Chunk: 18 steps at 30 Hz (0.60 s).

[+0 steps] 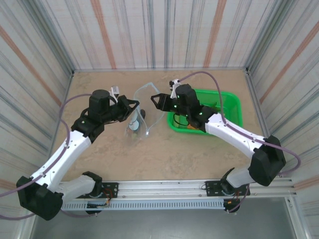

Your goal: Place the food in the zip-top bag and seal the zipper

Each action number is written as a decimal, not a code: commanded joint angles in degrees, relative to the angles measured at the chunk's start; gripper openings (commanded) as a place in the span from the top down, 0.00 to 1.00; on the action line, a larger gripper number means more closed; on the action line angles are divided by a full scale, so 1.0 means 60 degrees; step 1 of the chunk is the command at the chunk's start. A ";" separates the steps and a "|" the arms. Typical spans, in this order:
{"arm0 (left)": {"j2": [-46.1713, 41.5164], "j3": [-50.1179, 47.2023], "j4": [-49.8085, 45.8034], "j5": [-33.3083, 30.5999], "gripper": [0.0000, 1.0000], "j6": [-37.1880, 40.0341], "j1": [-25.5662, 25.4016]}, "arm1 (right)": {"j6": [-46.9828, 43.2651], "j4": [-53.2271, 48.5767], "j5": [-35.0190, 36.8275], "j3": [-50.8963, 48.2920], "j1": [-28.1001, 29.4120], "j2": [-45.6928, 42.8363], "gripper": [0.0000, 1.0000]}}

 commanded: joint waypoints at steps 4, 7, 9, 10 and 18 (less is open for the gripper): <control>-0.0424 -0.0164 -0.0543 -0.0149 1.00 0.0555 0.0115 | -0.0259 -0.2799 -0.0781 0.0396 -0.1590 -0.1076 0.50; -0.0431 -0.0096 -0.0585 -0.0053 1.00 0.0643 0.0115 | -0.0607 -0.3630 -0.1152 0.0310 -0.2553 -0.1040 0.50; -0.0411 -0.0053 -0.0556 0.0080 1.00 0.0674 0.0115 | -0.0973 -0.4254 -0.1490 0.0400 -0.3068 -0.0633 0.50; -0.0397 -0.0004 -0.0567 0.0157 1.00 0.0688 0.0116 | -0.1126 -0.4499 -0.1738 0.0450 -0.3312 -0.0362 0.50; -0.0447 0.0145 -0.0691 0.0245 1.00 0.0829 0.0134 | -0.1731 -0.4912 -0.2518 0.0869 -0.4015 0.2355 0.52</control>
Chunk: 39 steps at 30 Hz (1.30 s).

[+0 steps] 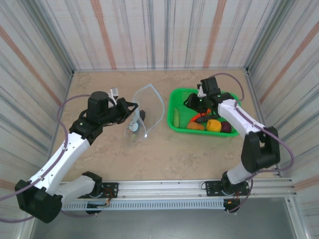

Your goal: Place the food in the zip-top bag and seal the zipper

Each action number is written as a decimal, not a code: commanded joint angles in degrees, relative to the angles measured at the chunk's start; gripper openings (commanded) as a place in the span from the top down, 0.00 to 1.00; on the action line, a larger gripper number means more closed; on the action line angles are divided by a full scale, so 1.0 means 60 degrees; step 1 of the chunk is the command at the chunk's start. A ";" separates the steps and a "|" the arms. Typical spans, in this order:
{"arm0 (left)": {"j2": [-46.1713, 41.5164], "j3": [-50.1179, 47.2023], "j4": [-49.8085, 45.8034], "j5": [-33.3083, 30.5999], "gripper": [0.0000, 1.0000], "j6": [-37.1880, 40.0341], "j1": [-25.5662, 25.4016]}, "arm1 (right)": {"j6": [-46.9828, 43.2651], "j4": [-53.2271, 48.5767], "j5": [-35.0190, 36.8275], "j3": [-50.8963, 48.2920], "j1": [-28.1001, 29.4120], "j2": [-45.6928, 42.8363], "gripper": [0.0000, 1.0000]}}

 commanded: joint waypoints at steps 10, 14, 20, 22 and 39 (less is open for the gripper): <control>-0.0389 0.0158 -0.0341 0.0335 1.00 0.0147 0.0134 | -0.1139 -0.1065 0.0208 0.1952 0.0766 0.2977 0.50; -0.0476 0.0211 -0.0494 0.0326 1.00 0.0184 0.0145 | -0.1168 -0.1357 0.0781 0.2257 0.1022 0.3491 0.50; -0.0525 0.0299 -0.0675 0.0328 1.00 0.0205 0.0145 | -0.1182 -0.1488 0.0941 0.2269 0.1116 0.3961 0.51; -0.0522 0.0304 -0.0678 0.0341 1.00 0.0205 0.0145 | -0.1202 -0.1455 0.0947 0.2211 0.1116 0.4016 0.52; -0.0316 0.0774 -0.1126 0.0203 1.00 0.0159 0.0116 | -0.0759 -0.0509 0.0973 0.1139 0.0613 0.1703 0.74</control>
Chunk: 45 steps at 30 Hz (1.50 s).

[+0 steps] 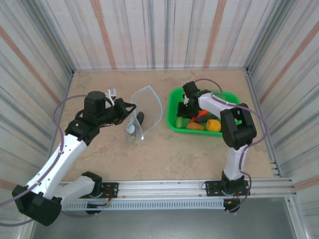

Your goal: Place the food in the zip-top bag and seal the zipper

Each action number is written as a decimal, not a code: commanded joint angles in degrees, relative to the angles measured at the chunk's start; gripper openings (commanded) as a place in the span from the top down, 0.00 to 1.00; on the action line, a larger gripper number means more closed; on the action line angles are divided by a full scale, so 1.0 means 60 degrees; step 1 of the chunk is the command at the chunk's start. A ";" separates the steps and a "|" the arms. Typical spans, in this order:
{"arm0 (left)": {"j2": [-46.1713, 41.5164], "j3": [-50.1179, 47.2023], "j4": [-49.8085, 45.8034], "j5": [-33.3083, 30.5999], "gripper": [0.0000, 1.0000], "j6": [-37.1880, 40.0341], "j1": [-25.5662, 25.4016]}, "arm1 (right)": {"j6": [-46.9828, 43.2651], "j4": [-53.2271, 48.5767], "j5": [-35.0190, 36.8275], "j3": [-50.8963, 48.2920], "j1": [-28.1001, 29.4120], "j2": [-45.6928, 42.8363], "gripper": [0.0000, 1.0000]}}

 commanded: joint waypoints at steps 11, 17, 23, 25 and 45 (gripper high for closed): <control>0.0214 0.0426 -0.0126 -0.0102 1.00 0.0103 -0.0071 | 0.0935 0.1724 0.0164 -0.1143 -0.0276 -0.4537 0.74; 0.0223 0.0363 -0.0049 -0.0058 1.00 0.0009 -0.0093 | 0.0887 0.2725 0.0073 -0.1141 0.0456 -0.5943 0.72; 0.0286 0.0287 0.0094 0.0001 1.00 -0.0088 -0.0137 | 0.0567 0.3323 0.0406 -0.0525 0.1641 -0.6325 0.71; 0.0306 0.0300 0.0115 0.0002 1.00 -0.0110 -0.0137 | 0.0498 0.3505 0.0436 -0.0330 0.2022 -0.6161 0.71; 0.0453 0.0511 0.0349 -0.0151 1.00 0.0003 -0.0177 | 0.2016 0.2180 0.0633 0.0146 0.4418 -0.2959 0.71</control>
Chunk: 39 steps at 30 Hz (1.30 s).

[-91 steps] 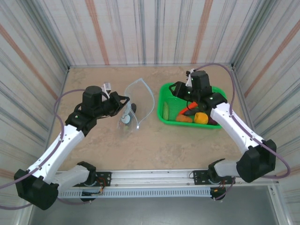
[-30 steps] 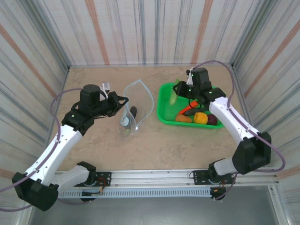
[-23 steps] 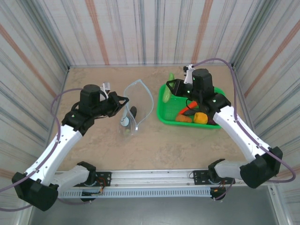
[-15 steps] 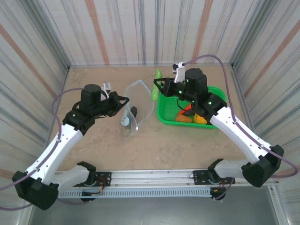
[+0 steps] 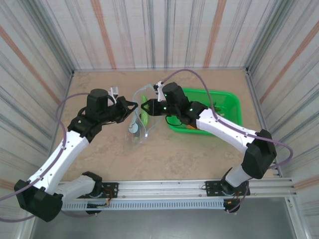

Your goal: Place the food in the zip-top bag and seal the zipper

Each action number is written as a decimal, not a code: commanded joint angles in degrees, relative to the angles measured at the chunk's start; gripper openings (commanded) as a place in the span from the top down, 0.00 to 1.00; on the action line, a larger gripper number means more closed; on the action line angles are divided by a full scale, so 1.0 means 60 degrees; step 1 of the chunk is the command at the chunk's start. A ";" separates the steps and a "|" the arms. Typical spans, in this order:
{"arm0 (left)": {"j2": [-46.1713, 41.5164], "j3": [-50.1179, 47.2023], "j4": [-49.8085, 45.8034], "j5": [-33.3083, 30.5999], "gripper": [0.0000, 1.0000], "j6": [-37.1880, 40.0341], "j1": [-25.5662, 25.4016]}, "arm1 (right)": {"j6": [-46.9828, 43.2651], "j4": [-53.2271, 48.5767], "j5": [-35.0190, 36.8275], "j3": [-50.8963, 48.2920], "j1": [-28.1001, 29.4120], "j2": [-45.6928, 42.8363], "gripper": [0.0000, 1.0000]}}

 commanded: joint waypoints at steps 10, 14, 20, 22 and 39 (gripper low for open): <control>-0.0047 0.0287 0.0122 -0.0199 1.00 0.0160 -0.0140 | 0.0399 -0.2402 0.0299 0.1264 0.0142 0.1009 0.38; -0.0131 0.0236 0.0095 -0.0225 1.00 0.0196 -0.0133 | 0.0355 -0.2331 0.0206 0.1276 0.0043 0.0912 0.35; -0.0191 0.0077 0.0095 -0.0265 1.00 0.0202 -0.0130 | 0.0304 -0.2239 0.0039 0.1203 -0.0142 0.0569 0.38; -0.0206 0.0011 0.0109 -0.0259 1.00 0.0201 -0.0148 | 0.0172 -0.2268 -0.0072 0.1286 -0.0215 0.0394 0.40; -0.0282 0.0125 -0.0530 -0.0117 1.00 0.1520 -0.0104 | -0.0685 -0.4035 0.1155 -0.0866 -0.2465 -0.3106 0.49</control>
